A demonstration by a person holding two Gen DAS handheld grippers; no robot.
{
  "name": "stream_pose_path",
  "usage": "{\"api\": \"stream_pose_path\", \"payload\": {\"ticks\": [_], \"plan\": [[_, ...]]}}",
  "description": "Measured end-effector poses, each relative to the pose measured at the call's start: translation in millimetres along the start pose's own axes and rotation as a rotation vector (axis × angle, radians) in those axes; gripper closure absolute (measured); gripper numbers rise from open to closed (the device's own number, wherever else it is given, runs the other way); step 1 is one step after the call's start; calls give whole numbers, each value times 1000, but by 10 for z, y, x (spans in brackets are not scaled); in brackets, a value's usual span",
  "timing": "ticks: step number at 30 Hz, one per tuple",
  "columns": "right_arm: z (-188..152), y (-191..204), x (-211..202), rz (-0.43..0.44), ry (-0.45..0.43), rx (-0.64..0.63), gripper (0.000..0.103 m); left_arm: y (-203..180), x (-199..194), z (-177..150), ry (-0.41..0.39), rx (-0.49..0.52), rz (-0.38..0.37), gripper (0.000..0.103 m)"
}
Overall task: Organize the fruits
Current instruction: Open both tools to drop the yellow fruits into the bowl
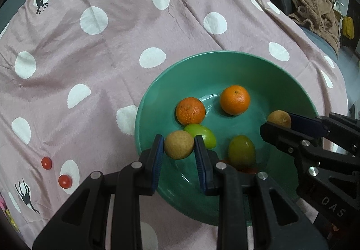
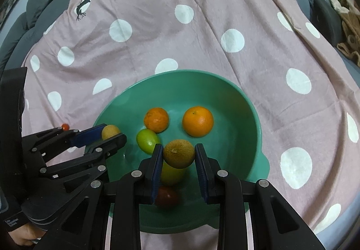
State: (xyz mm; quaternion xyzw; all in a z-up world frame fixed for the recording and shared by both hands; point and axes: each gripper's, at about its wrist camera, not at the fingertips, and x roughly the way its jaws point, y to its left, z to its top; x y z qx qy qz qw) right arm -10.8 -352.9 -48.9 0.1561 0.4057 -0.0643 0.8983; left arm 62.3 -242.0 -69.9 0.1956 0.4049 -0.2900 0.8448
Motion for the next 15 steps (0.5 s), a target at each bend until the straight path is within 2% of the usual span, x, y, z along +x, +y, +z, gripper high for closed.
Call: {"api": "stream_pose_path", "payload": {"ticks": [15], "plan": [[-13, -3, 36, -7, 24, 13, 73, -17, 34, 12, 3, 15, 11, 74]]}}
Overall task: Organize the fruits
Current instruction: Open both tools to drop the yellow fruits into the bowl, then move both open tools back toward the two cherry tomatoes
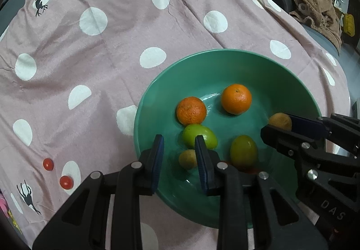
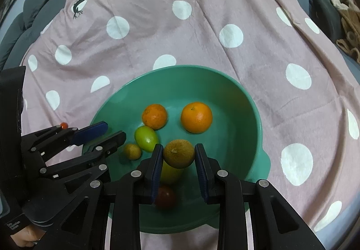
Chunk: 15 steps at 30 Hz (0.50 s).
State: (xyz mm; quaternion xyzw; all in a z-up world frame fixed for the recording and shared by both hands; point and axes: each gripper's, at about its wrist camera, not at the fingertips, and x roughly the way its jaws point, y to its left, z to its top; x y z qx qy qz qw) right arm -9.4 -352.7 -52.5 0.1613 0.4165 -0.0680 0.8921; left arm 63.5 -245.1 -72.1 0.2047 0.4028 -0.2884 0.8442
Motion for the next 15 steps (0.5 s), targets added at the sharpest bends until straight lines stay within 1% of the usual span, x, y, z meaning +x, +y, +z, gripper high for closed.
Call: {"api": "stream_pose_path", "payload": {"ticks": [2, 4, 8, 9, 10, 12, 15], "plan": [[-3, 3, -9, 1, 0, -1, 73, 2, -3, 2, -3, 1, 3, 70], [1, 2, -18, -2, 2, 1, 71, 2, -27, 2, -9, -2, 3, 61], [6, -1, -86, 3, -17, 4, 69, 44, -147, 2, -46, -17, -10, 52], [10, -9, -125, 7, -30, 9, 64, 50, -183, 1, -56, -21, -7, 46], [12, -19, -151, 10, -39, 13, 61, 60, -217, -2, -66, -24, 1, 39], [18, -30, -214, 18, -58, 23, 61, 95, -297, -16, -89, -37, 13, 31], [17, -8, -287, 31, -73, 24, 60, 178, -424, -61, -114, -78, 27, 22]]}}
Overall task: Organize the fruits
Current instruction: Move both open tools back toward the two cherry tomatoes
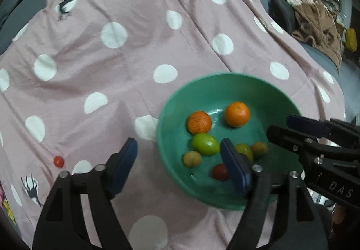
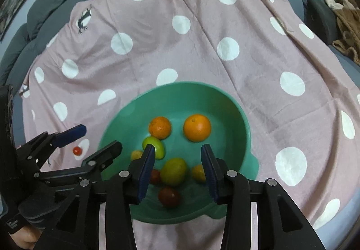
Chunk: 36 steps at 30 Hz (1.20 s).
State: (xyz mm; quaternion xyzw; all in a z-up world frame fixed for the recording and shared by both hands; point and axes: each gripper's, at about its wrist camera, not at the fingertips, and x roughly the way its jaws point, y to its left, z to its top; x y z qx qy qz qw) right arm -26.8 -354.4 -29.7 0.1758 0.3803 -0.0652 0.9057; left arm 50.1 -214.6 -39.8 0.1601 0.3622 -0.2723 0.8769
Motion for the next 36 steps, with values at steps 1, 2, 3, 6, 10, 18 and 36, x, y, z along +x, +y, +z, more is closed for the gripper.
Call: {"api": "stream_pose_path", "payload": {"ticks": [1, 2, 3, 6, 10, 18, 36], "plan": [[3, 20, -13, 4, -2, -5, 58, 50, -44, -13, -7, -22, 6, 21], [0, 43, -34, 6, -5, -12, 57, 95, -88, -33, -17, -42, 10, 21], [-4, 75, -58, 8, -10, -20, 55, 163, -139, -61, -27, -69, 23, 21], [-21, 191, -120, 23, -20, -53, 53, 367, -277, -166, -56, -150, 79, 10], [-39, 363, -167, 51, -26, -96, 52, 612, -485, -300, -110, -242, 148, 1], [-92, 814, -171, 127, -24, -188, 52, 956, -749, -566, -126, -294, 84, 1], [-332, 1749, 192, 201, 118, -374, 52, 1740, -863, -1055, -69, -419, 152, 1]]}}
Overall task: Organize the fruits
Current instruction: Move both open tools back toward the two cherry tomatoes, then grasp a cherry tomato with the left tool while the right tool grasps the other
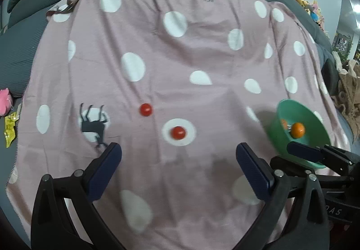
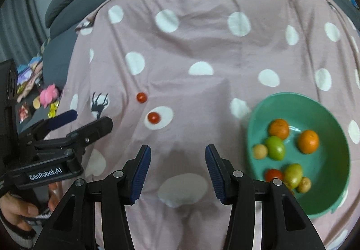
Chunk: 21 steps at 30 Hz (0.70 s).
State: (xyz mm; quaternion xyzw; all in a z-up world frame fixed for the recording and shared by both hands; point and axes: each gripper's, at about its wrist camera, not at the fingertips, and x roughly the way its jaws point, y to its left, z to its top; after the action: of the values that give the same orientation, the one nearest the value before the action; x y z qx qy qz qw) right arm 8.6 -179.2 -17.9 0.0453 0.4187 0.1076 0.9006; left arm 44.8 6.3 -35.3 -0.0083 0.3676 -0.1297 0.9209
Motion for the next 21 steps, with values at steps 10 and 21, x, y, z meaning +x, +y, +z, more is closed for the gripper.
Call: {"api": "stream_pose_path", "payload": {"ticks": [10, 21], "plan": [[22, 194, 409, 33, 93, -37, 52, 545, 135, -87, 24, 34, 67, 2], [307, 427, 1037, 48, 135, -144, 52, 686, 608, 115, 101, 8, 63, 7]]}}
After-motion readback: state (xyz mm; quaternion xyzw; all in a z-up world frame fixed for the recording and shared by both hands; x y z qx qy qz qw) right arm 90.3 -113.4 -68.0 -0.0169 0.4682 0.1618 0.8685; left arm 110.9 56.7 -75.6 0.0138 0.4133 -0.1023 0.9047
